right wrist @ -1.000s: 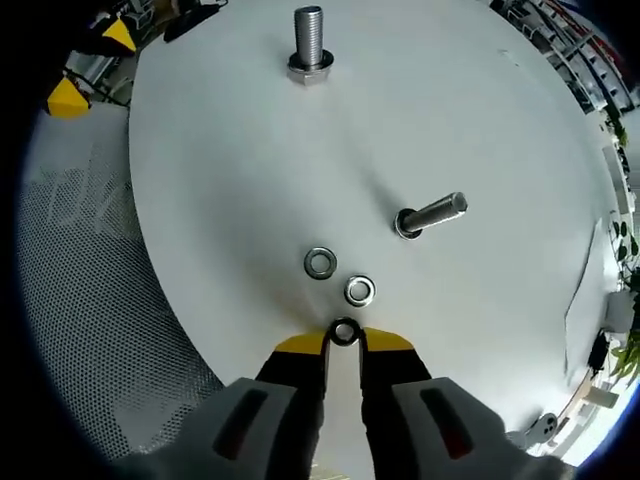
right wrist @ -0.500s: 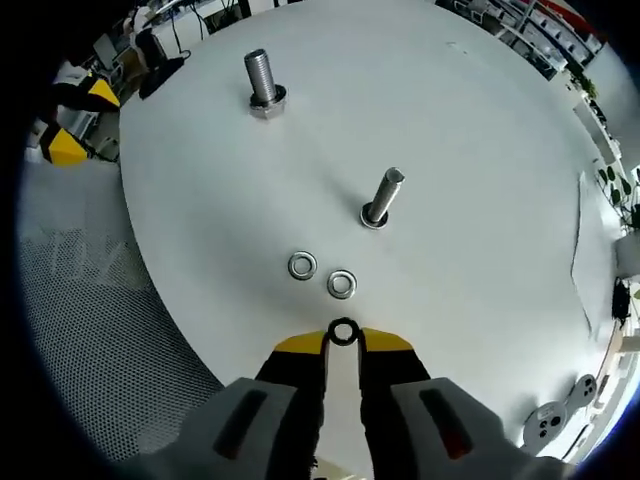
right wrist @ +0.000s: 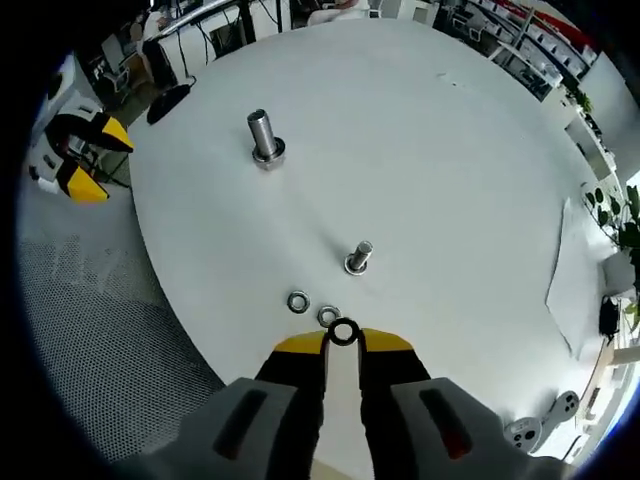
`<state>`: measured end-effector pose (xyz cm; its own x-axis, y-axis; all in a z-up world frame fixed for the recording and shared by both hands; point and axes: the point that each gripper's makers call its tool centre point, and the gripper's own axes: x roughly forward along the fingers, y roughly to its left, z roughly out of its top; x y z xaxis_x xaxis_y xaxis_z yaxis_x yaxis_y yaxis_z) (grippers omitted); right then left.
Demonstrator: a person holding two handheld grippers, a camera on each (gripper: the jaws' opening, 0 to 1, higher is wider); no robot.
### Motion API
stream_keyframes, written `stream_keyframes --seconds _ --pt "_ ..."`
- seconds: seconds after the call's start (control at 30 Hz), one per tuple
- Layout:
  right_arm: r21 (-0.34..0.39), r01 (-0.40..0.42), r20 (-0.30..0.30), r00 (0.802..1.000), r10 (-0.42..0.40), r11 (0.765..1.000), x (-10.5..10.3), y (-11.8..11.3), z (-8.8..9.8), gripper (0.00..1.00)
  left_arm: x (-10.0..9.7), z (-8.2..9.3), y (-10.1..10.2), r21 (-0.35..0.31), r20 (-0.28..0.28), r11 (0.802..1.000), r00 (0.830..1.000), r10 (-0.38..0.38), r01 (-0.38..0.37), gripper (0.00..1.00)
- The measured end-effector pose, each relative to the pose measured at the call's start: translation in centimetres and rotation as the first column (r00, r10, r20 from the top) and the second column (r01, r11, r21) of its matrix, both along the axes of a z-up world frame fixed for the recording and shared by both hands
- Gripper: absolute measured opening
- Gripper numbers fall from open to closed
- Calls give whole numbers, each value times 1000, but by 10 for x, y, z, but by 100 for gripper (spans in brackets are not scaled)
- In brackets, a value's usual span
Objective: Place the washer onto the threaded stud by aligning its center hole with the stud, sliding it down to the base, and recovering from edge contact or off-axis alignment until the washer reaches the visible bottom stop.
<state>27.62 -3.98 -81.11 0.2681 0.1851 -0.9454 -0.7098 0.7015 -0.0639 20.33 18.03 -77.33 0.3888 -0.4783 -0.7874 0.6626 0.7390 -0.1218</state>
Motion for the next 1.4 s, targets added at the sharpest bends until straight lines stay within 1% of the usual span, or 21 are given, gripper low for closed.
stream_keyframes --seconds 0.27,0.37,0.47,0.57,0.73,0.8,0.9,1.07,1.3,1.4 --pt "15 11 17 1000 -11 1000 3 -1 18 13 0 1 -1 3 3 1000 1000 -8 8 31" --pt "25 13 32 999 -14 1000 10 1 26 13 0 2 -1 -1 7 1000 1000 -8 8 31" --pt "36 10 53 999 -12 999 19 6 34 13 -1 0 0 10 4 1000 1000 -15 15 31" --pt "32 -9 70 998 7 999 26 11 38 13 -1 1 -1 4 8 1000 1000 -14 14 31" --pt "21 -40 76 996 38 999 32 18 35 13 -1 1 -1 3 5 1000 1000 -15 15 31" --pt "19 -47 70 997 46 999 32 20 34 13 -1 1 -2 4 7 1000 1000 -18 18 31" --pt "-1 -74 66 995 74 997 34 22 29 13 -1 1 -2 4 5 1000 1000 -18 18 31" --pt "2 -83 65 994 83 997 40 27 25 13 0 1 0 4 7 1000 1000 -10 10 31" --pt "-2 -101 52 994 101 995 44 29 20 13 2 2 1 8 17 1000 1000 -9 8 31" --pt "-7 -115 50 992 115 993 44 30 20 13 1 1 1 9 12 1000 1000 -7 7 31"
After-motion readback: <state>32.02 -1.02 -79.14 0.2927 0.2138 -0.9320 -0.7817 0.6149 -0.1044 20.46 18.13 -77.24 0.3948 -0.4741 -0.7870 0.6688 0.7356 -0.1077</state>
